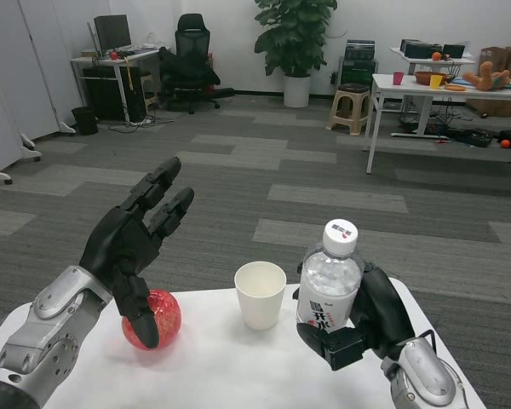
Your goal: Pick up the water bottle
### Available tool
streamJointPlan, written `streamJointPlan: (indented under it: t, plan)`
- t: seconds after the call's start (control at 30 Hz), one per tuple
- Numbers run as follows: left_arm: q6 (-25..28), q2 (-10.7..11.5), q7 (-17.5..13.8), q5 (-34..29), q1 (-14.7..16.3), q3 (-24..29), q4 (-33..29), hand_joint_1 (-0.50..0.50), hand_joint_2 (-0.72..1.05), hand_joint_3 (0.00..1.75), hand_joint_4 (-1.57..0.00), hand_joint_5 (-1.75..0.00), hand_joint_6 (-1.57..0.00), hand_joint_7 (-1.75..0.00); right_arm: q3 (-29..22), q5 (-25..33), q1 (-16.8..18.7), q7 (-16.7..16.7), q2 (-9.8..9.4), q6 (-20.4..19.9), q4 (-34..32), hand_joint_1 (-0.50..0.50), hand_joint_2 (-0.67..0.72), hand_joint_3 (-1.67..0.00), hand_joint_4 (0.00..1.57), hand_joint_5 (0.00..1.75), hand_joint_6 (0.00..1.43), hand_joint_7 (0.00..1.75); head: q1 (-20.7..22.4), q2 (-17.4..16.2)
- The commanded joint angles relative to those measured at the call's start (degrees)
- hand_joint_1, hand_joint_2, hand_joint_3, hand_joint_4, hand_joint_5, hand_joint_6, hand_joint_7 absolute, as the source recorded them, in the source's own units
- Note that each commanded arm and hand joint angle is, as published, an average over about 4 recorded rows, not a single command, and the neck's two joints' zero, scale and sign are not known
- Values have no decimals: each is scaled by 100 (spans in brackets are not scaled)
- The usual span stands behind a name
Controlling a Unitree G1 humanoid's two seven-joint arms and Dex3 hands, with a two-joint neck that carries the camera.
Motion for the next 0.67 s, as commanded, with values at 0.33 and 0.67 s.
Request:
streamJointPlan:
  t: [0.33,0.67]
  plan:
    - [57,53,-16,0,19,65,-5,-50,-55,9,0,0,0,0,-68,-19,-66,10,-32,-144,-226,42,-16,-159,97,145,57,154,-62,45]
    - [57,46,-20,-3,19,92,28,-50,-55,9,0,0,0,0,-84,-70,-66,10,-23,-76,-214,42,-16,-159,97,145,57,154,-56,-19]
